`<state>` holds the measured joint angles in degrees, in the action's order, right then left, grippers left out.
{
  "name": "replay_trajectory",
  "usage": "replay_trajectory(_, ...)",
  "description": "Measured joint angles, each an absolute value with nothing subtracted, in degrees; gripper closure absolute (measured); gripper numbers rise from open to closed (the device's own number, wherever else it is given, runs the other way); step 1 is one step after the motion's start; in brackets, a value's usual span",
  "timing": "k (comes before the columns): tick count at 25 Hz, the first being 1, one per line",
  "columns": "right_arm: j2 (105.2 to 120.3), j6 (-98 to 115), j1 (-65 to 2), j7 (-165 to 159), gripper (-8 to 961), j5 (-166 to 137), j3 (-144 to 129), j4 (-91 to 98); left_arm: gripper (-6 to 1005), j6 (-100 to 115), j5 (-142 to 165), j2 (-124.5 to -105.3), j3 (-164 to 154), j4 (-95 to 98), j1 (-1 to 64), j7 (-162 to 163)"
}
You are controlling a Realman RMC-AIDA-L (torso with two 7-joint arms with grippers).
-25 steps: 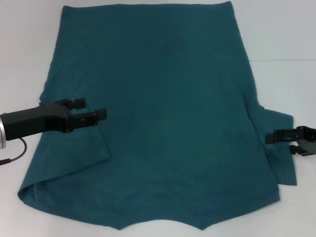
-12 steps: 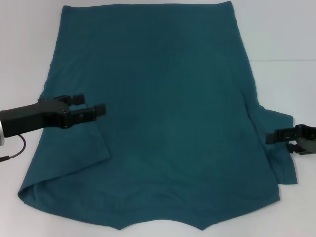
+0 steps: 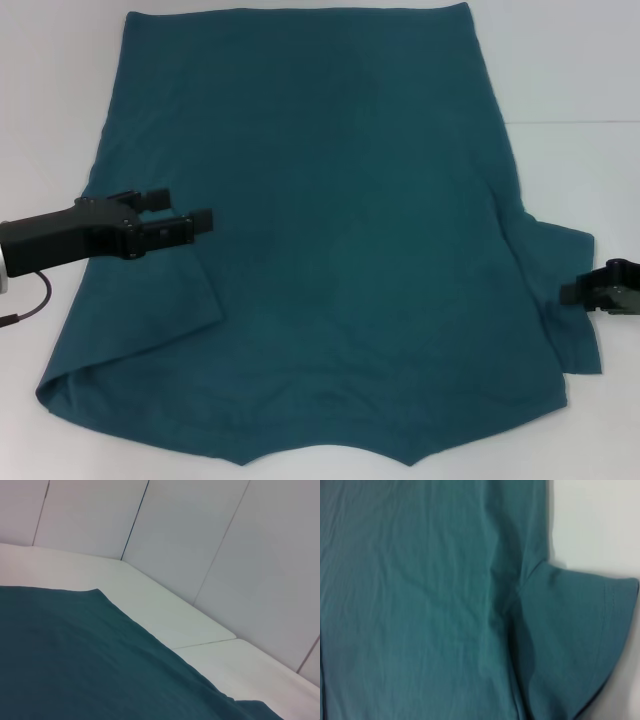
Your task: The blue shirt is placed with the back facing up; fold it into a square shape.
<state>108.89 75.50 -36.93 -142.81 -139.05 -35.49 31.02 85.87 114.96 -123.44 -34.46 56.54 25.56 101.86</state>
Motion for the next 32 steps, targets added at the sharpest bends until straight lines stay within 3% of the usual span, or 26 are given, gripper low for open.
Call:
replay_trajectory(4,108.89,75.41,-36.97,-142.82,677,-139.06,-35.5,30.99,112,85.87,114.96,-123.41,-34.46,56.45,25.51,101.87)
replay_trajectory(9,108.89,75.19,-37.0,-142.82,910,-139.06,-35.51,30.96,112,85.92,114.96,-123.4,-34.45,56.44,25.49,101.87)
replay_trajectory(32,108.31,73.13,-34.29,-141.44,953,-139.3,-35.6,36.47,113,87.53,112.91,-123.4,-33.2,56.81,24.76,101.98)
